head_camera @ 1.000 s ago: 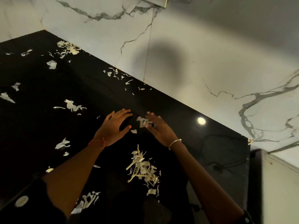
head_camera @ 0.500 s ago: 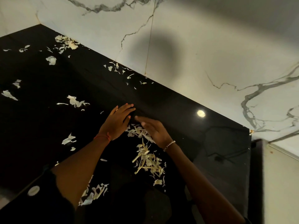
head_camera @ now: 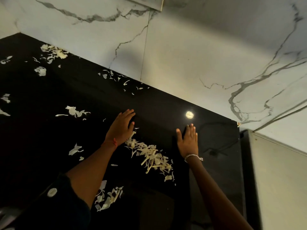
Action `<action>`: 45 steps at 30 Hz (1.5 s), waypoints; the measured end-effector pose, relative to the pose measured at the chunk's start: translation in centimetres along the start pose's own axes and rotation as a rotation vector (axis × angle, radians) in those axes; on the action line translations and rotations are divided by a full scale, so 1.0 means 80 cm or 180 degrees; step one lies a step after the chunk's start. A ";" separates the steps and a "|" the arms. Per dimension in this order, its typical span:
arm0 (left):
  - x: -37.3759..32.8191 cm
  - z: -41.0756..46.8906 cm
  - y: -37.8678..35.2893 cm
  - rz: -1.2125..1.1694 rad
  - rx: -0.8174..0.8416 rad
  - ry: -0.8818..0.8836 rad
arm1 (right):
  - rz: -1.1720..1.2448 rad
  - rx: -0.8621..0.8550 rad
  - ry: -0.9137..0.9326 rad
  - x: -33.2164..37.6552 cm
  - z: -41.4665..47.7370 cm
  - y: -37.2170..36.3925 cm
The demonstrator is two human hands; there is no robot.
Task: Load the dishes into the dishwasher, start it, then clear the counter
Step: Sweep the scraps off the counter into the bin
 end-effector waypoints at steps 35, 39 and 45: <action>0.112 -0.067 0.085 -0.1512 0.0525 0.0289 | 0.1037 -0.0276 0.0546 0.192 -0.147 -0.073; 0.116 -0.068 0.091 -0.1674 0.0436 0.0348 | 0.0396 -0.1028 -0.0349 0.101 -0.168 -0.030; 0.117 -0.069 0.096 -0.2085 0.0378 0.0550 | -0.0003 -0.0474 -0.1060 0.072 -0.185 -0.066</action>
Point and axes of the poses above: each hand's wrist, its own z-axis towards the middle knuckle, its own y-axis out of the back of the hand, x = y × z, the point moved 10 cm from there along z, towards the middle knuckle, and after that the axes turned 8 degrees about y, right-handed, at the moved point
